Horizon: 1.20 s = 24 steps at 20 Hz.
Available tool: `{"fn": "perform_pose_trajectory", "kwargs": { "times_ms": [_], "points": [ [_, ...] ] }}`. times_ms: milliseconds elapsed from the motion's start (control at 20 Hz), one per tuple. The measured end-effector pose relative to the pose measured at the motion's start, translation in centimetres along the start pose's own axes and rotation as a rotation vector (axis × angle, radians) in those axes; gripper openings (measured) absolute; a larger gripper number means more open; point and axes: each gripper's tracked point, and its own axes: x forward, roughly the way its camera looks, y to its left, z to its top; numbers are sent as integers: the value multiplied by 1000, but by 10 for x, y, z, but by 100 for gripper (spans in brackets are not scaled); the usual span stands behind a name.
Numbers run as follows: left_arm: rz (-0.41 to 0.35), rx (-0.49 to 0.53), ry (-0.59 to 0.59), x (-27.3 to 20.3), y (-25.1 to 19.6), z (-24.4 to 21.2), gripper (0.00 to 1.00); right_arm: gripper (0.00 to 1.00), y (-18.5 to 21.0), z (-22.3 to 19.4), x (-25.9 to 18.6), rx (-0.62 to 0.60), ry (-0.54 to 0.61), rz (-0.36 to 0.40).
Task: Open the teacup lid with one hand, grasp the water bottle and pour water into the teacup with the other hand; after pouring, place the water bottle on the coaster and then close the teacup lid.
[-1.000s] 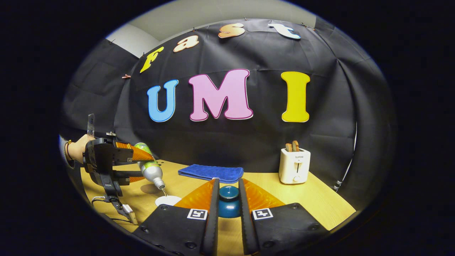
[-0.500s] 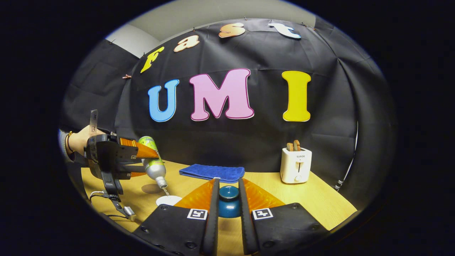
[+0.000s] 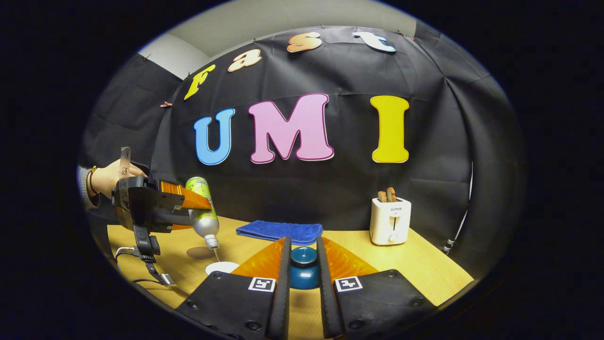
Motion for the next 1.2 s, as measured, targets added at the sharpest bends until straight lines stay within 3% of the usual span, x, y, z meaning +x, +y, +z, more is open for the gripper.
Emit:
{"fn": "perform_pose_trajectory", "kwargs": {
  "times_ms": [50,550,700,850,950,1000,1200],
  "points": [
    [5,4,0,-1,2,1,80,26,-1,1,0,0,-2,0],
    [23,13,-13,-1,11,8,81,26,-2,4,-1,10,-12,1],
    [53,-44,-47,-2,13,17,80,31,-2,5,-2,9,-12,0],
    [87,-175,-87,-3,9,33,79,31,-3,5,-2,10,-12,-2],
    [78,-292,-80,0,2,37,79,27,-3,6,-2,12,-15,-4],
    [54,-380,-66,-1,-7,36,79,31,-3,6,-3,12,-16,-4],
    [8,-759,-39,1,-23,40,79,31,-4,5,-2,9,-16,-8]
  ]
}}
